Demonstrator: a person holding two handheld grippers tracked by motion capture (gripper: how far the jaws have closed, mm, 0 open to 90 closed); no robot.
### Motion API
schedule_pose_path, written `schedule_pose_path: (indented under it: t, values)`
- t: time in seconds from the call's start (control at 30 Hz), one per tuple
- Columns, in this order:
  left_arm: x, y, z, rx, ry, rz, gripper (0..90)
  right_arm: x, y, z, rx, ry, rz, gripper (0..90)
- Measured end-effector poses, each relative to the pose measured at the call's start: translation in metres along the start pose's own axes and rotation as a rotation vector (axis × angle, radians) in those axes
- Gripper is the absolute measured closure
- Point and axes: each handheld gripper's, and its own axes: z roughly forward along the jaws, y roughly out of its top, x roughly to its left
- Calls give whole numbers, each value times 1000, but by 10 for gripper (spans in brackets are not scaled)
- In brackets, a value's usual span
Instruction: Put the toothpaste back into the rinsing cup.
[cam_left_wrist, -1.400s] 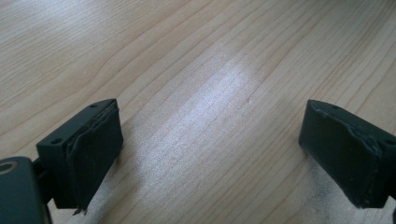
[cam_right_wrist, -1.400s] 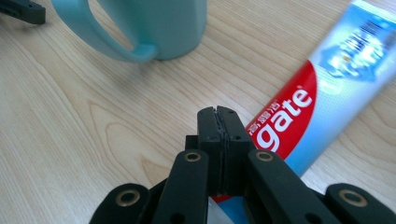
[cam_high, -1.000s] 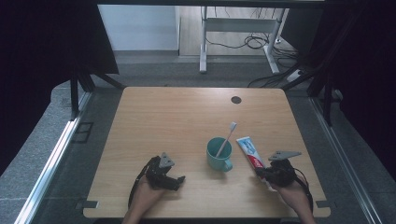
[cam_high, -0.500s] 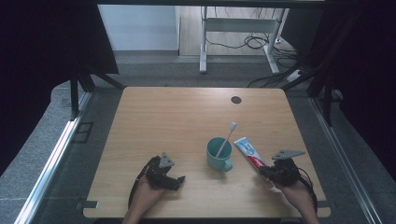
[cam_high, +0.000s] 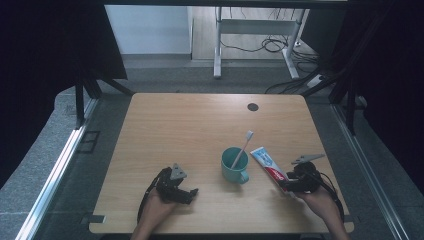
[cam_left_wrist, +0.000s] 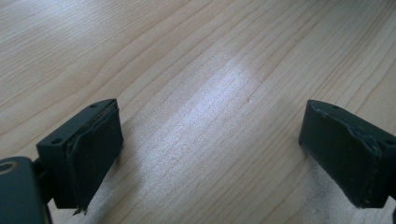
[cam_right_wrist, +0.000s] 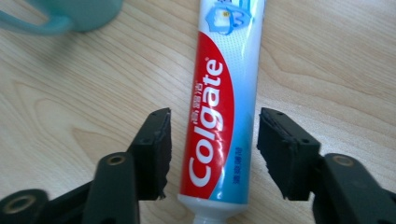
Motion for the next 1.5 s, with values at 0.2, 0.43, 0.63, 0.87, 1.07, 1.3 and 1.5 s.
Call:
schedule_pose_path:
  t: [0.2, 0.43, 0.63, 0.87, 1.07, 1.3, 1.5]
  values:
    - [0, 0, 0, 0, 0, 0, 61, -3, 10, 8, 77, -1, 4, 342]
    - [0, 0, 0, 1, 0, -1, 61, -6, 21, 14, 150, -18, 0, 300]
    - [0, 0, 0, 1, 0, -1, 61, -7, 29, 19, 210, -27, -18, 260]
    - [0, 0, 0, 3, 0, -1, 61, -8, 38, 26, 259, -15, -17, 241]
    - [0, 0, 0, 3, 0, 0, 61, -10, 46, 32, 302, -20, -15, 258]
    - [0, 0, 0, 3, 0, 0, 61, -10, 58, 39, 363, -24, -49, 293]
    - [0, 0, 0, 3, 0, -1, 61, -9, 67, 45, 384, -26, -51, 292]
